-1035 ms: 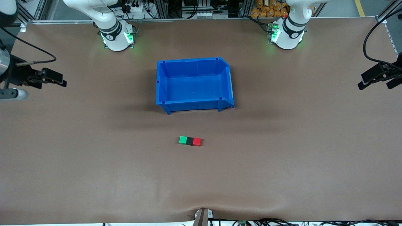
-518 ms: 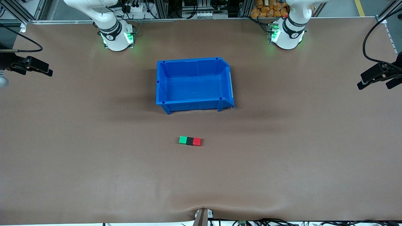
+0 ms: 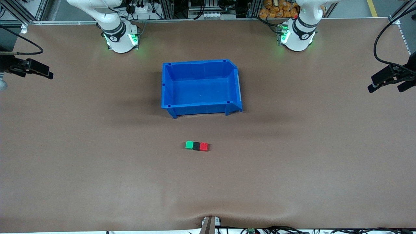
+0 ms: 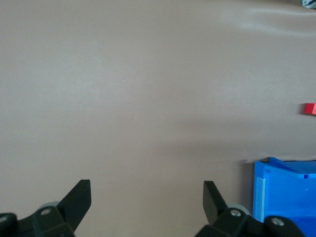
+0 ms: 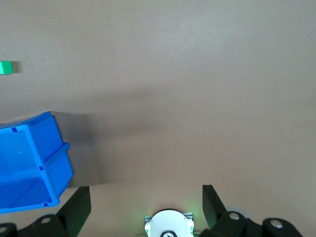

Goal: Attach green and red cubes to black cube

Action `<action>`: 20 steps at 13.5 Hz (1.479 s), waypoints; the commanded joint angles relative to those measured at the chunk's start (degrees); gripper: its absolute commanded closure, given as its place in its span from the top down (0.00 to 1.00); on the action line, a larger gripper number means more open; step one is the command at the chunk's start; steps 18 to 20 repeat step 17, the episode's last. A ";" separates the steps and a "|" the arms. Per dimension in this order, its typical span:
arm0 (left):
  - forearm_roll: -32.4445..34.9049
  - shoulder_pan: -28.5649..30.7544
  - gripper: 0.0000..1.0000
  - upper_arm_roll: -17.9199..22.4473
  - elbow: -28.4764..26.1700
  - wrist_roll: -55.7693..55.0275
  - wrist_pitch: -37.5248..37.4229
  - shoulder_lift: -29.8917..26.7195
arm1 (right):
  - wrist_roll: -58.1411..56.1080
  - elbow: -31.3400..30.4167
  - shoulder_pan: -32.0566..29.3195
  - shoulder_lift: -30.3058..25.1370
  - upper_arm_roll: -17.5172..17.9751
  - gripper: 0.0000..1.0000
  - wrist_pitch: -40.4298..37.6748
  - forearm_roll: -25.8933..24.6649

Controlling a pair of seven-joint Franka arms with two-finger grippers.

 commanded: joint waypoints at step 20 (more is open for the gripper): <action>1.97 -10.88 1.00 9.77 1.02 0.95 -3.82 -0.09 | -0.16 -0.14 -0.42 -2.65 1.43 1.00 1.22 -0.82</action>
